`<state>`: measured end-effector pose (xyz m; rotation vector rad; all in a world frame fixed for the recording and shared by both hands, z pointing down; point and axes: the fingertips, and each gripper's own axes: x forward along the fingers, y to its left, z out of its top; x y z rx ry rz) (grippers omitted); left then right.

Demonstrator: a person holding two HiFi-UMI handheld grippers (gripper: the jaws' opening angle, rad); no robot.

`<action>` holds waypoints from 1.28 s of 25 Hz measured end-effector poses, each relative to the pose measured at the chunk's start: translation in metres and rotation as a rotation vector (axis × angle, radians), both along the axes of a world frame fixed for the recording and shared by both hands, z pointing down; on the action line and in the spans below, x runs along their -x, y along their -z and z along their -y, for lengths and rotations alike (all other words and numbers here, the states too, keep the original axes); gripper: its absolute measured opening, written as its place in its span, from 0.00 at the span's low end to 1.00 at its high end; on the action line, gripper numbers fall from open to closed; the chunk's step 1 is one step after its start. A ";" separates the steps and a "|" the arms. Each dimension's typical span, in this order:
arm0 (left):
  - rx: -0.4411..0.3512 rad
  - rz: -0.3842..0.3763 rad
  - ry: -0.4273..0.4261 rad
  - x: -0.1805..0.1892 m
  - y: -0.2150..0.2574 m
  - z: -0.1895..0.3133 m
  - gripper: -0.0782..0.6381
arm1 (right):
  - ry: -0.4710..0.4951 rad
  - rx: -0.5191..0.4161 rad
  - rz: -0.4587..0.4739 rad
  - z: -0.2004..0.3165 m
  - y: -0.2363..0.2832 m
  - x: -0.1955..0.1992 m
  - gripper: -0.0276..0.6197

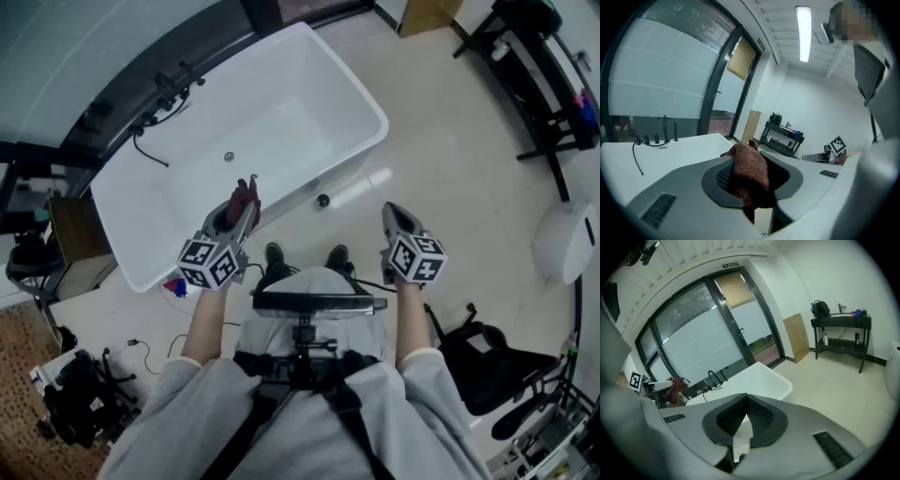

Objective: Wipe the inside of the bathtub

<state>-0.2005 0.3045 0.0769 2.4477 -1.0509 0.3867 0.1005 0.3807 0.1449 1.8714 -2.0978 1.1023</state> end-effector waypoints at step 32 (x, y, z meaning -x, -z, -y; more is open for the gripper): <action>-0.054 0.031 -0.120 -0.063 0.001 0.136 0.26 | 0.083 -0.036 -0.034 0.158 0.018 -0.010 0.06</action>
